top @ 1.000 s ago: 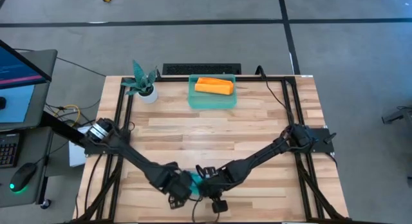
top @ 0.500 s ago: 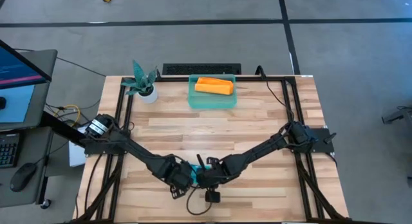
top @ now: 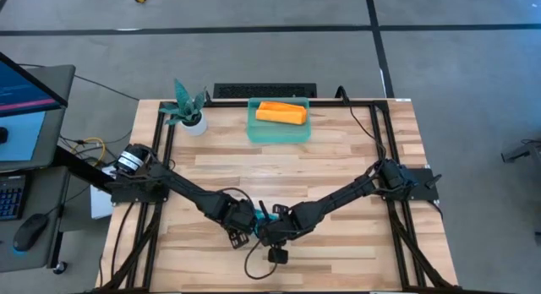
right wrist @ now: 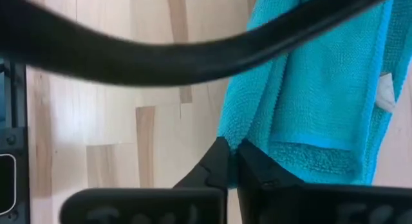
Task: Roll microfiber towels into tight, uniform cylinder then place into a basket
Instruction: Roll the blue microfiber cloth
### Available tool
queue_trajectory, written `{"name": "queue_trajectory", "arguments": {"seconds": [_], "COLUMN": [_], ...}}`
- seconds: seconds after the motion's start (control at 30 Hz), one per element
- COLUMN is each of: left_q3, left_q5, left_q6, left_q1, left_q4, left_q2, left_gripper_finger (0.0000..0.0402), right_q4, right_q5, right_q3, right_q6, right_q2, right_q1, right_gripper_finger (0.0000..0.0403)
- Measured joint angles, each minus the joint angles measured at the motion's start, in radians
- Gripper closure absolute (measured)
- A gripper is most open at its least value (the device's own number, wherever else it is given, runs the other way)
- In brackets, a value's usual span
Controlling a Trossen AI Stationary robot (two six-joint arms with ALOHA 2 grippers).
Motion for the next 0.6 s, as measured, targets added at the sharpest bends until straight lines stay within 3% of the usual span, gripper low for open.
{"name": "queue_trajectory", "arguments": {"seconds": [0.47,0.6], "left_q3": [-0.005,-0.005], "left_q5": [-0.059,-0.056], "left_q6": [-0.031,-0.028], "left_q1": [0.004,0.005], "left_q4": [-0.136,-0.131], "left_q2": [0.000,0.000], "left_gripper_finger": [0.0391,0.0391], "right_q4": [-0.077,0.021], "right_q5": [0.024,0.036], "right_q3": [-0.002,-0.001], "right_q6": [-0.021,-0.180], "right_q2": [-0.001,-0.001], "right_q1": [0.008,0.021], "right_gripper_finger": [0.0246,0.0241]}}
